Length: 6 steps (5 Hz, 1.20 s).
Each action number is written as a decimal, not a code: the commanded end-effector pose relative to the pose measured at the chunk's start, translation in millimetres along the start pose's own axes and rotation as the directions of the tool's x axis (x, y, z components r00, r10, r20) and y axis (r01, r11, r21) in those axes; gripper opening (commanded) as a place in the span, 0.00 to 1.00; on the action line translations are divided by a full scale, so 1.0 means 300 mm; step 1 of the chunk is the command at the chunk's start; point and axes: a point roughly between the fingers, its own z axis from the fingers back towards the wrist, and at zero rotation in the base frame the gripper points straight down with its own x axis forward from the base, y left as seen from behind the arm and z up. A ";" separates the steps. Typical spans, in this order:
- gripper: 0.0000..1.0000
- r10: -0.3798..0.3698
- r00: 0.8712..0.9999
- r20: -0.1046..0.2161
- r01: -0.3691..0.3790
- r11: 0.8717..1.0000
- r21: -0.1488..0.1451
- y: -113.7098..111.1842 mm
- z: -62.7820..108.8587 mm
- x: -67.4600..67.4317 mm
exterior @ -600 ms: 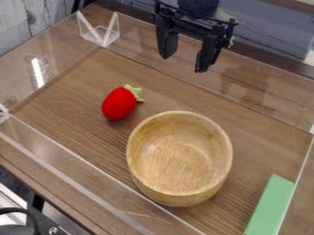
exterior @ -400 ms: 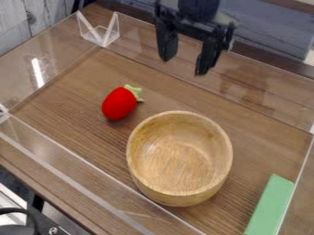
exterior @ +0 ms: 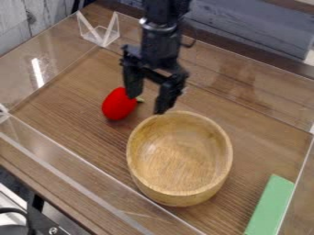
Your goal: Move the red object to the right side of the table
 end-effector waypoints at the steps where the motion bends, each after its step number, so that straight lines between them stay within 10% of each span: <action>1: 1.00 -0.049 0.993 0.108 0.046 0.998 0.033 0.120 0.047 -0.041; 2: 1.00 -0.084 0.986 0.146 0.081 0.996 0.028 0.217 0.021 -0.078; 4: 1.00 0.045 0.984 0.173 -0.047 0.999 0.007 0.201 -0.014 -0.055; 6: 1.00 -0.037 0.984 0.176 0.035 0.999 0.013 0.160 -0.034 -0.036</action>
